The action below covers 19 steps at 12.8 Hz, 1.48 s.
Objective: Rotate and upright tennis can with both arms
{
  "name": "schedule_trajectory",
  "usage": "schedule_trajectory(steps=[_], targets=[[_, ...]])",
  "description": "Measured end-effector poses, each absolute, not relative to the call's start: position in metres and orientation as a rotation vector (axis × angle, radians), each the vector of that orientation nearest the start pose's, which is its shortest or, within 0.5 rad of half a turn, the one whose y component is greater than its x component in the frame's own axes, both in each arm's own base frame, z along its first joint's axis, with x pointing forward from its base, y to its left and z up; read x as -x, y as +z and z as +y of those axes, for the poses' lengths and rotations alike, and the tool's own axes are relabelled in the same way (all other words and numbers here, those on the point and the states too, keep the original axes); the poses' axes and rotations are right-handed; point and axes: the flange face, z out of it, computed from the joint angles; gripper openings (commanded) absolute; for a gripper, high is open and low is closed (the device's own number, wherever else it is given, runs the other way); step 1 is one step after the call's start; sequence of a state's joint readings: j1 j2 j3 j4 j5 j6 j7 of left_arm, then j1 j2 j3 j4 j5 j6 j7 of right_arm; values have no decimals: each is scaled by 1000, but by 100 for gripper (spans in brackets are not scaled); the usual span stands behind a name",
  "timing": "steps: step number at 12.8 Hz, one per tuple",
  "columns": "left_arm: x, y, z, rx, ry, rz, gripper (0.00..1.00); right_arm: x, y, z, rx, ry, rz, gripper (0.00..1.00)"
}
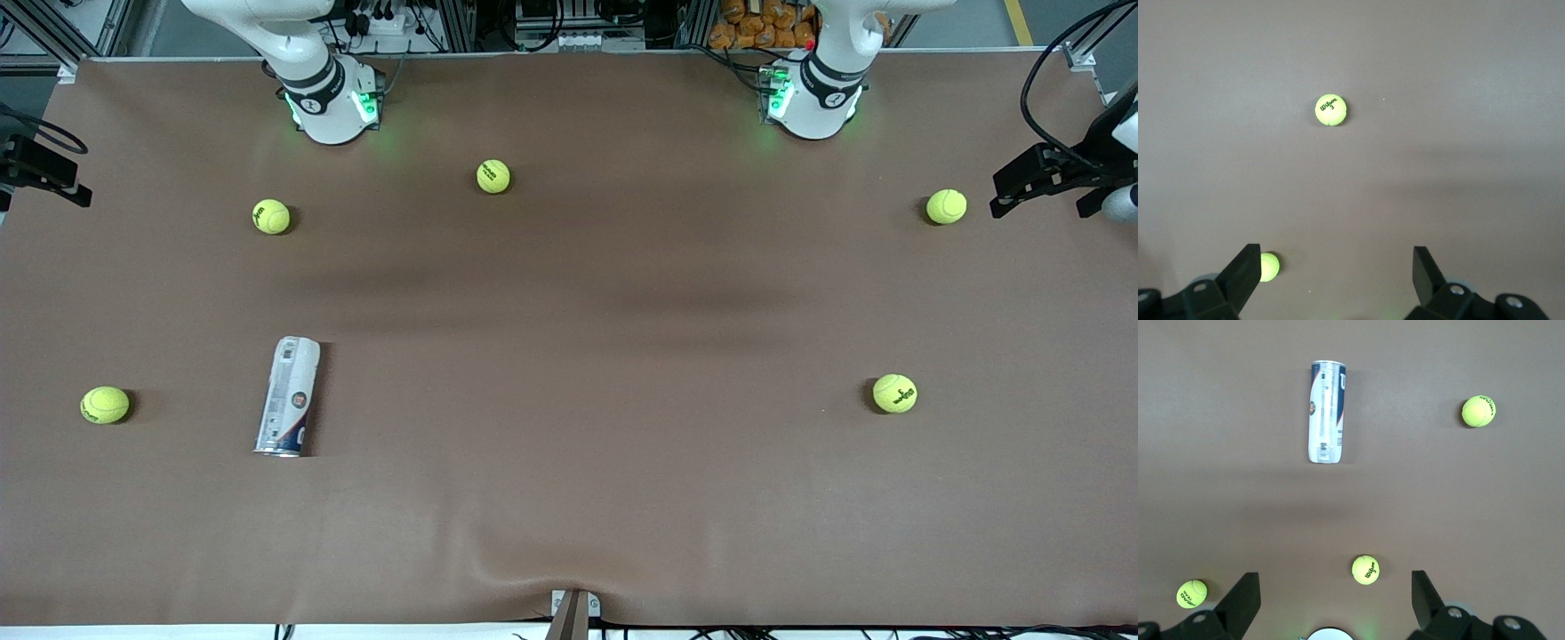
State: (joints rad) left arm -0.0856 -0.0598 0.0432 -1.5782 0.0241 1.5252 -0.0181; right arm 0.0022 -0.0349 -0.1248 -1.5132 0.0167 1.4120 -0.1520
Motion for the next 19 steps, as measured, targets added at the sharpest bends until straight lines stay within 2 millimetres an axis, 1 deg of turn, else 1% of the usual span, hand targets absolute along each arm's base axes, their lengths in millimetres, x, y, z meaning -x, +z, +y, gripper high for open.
schedule_trajectory(steps=[8, 9, 10, 11, 12, 15, 17, 19], targets=[[-531, 647, -18, 3123, 3, 31, 100, -522, 652, -64, 3108, 132, 13, 100], [-530, 646, -17, 3123, 10, 30, 100, -523, 647, -64, 3107, 146, 14, 100], [-530, 645, -17, 3122, 22, 28, 100, -528, 636, -63, 3106, 170, 14, 100], [-529, 644, -16, 3122, 37, 26, 100, -538, 619, -62, 3105, 195, 10, 100], [-528, 643, -14, 3122, 53, 22, 100, -553, 596, -57, 3108, 212, -3, 100], [-528, 641, -14, 3122, 61, 20, 100, -603, 512, -26, 3118, 281, -84, 100], [-529, 640, -14, 3121, 64, 22, 100, -626, 452, -7, 3121, 350, -125, 100], [-529, 639, -15, 3121, 68, 23, 100, -646, 391, 1, 3129, 372, -145, 100]])
